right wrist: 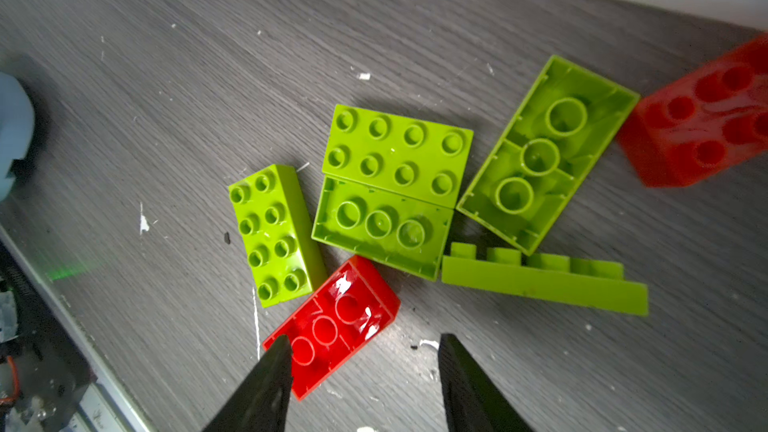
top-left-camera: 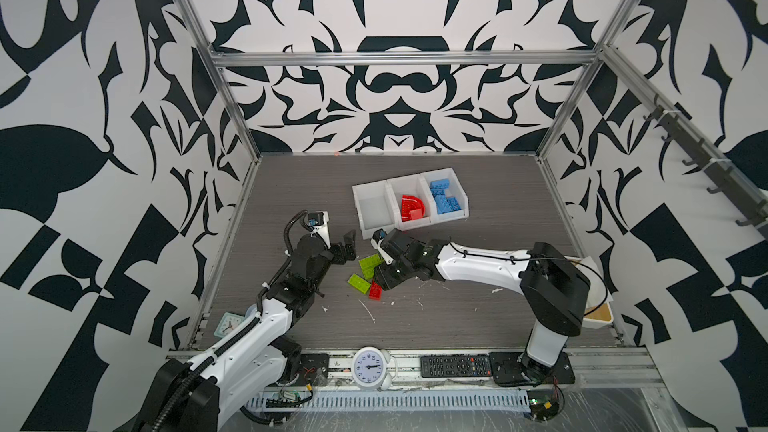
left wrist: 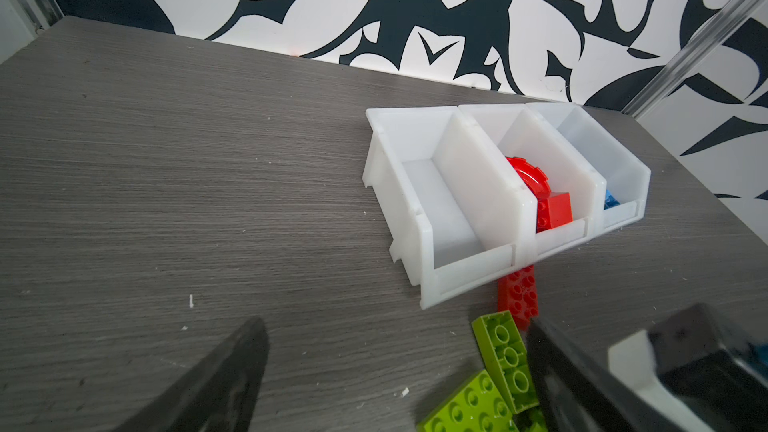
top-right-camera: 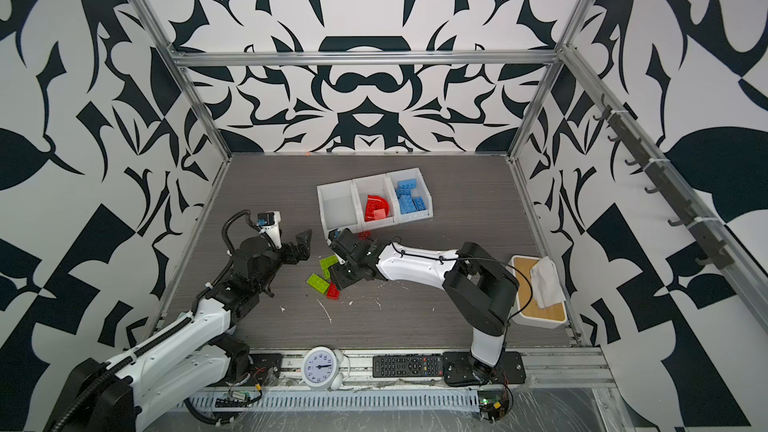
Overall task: Sort the legos into containers by color
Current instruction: 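Move the right gripper back down over the red 2x4 brick, then lower the right gripper onto the red 2x4 brick and grasp it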
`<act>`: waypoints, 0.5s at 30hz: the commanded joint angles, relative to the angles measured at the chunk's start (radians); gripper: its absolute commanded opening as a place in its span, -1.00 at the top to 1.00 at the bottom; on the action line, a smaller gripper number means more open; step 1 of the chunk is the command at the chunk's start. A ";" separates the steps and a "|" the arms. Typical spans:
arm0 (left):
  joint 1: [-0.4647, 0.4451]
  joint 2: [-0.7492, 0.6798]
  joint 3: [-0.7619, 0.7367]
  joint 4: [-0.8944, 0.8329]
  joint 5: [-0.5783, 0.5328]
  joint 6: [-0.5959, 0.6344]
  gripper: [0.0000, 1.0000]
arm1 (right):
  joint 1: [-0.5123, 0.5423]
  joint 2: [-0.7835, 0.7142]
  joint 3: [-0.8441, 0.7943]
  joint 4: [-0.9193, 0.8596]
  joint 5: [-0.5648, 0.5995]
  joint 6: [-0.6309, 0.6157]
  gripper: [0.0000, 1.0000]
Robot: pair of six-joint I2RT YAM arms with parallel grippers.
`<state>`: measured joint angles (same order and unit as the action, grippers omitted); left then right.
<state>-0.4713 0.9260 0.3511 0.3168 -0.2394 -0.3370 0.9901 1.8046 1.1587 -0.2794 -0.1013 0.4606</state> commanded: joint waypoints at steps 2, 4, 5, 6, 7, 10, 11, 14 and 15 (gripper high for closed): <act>0.002 0.000 -0.005 0.015 -0.003 -0.005 -0.99 | 0.008 0.027 0.049 -0.007 -0.006 0.032 -0.17; 0.003 -0.004 -0.007 0.015 -0.004 -0.005 -0.99 | 0.013 0.040 0.054 -0.007 -0.012 0.034 -0.17; 0.002 -0.007 -0.007 0.016 -0.005 -0.005 -0.99 | 0.016 0.045 0.055 -0.003 -0.017 0.034 -0.17; 0.002 -0.008 -0.008 0.016 -0.005 -0.006 -0.99 | 0.020 0.050 0.056 0.002 -0.020 0.034 -0.17; 0.003 -0.009 -0.009 0.016 -0.003 -0.005 -0.99 | 0.022 0.053 0.058 0.006 -0.022 0.034 -0.17; 0.003 -0.012 -0.008 0.015 -0.003 -0.005 -0.99 | 0.026 0.066 0.065 0.015 -0.033 0.036 -0.17; 0.003 -0.013 -0.009 0.013 -0.005 -0.005 -0.99 | 0.027 0.072 0.067 0.016 -0.036 0.036 -0.17; 0.003 -0.016 -0.009 0.013 -0.009 -0.004 -0.99 | 0.028 0.083 0.072 0.016 -0.038 0.036 -0.17; 0.002 -0.016 -0.008 0.013 -0.009 -0.004 -0.99 | 0.027 0.085 0.073 0.016 -0.038 0.037 -0.16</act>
<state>-0.4713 0.9237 0.3511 0.3164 -0.2394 -0.3370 1.0126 1.8938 1.1980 -0.2718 -0.1310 0.4885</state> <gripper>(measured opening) 0.994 0.583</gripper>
